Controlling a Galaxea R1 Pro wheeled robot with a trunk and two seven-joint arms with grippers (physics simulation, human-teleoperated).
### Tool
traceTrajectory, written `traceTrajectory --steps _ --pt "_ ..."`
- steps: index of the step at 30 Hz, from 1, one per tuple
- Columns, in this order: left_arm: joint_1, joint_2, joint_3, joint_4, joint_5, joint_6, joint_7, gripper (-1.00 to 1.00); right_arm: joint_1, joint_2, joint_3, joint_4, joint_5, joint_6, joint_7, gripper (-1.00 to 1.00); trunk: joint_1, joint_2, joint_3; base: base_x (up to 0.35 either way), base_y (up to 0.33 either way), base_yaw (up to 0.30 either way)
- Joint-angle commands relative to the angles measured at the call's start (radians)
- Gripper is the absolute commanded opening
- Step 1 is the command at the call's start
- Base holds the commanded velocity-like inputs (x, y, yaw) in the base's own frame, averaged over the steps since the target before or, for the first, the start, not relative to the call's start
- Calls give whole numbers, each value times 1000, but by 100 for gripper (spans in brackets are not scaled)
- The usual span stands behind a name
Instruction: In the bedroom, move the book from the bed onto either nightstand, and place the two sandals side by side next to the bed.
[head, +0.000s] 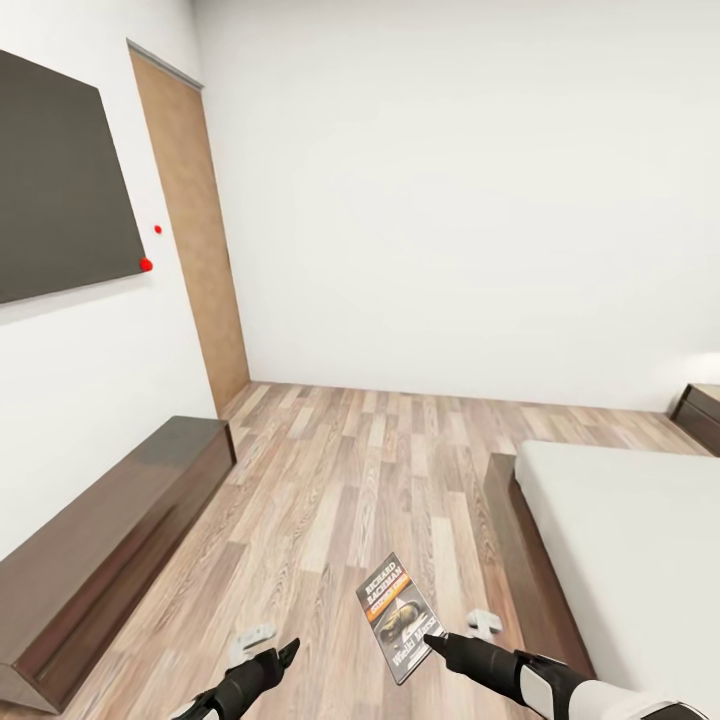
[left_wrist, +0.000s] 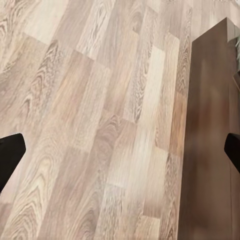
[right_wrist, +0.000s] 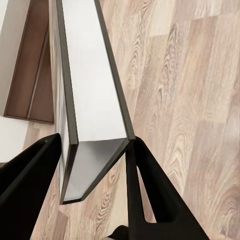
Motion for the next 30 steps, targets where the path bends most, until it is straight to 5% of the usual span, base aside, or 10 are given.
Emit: traceTrajectory --steps 1,30 --pt "-1 0 7 0 -9 -4 -2 100 -2 0 4 3 -11 1 6 -100 1 -1 -1 230 0 0" --pt "-1 0 7 1 -9 -2 -2 100 -2 1 4 3 -12 1 6 -100 1 -1 -1 233 0 0"
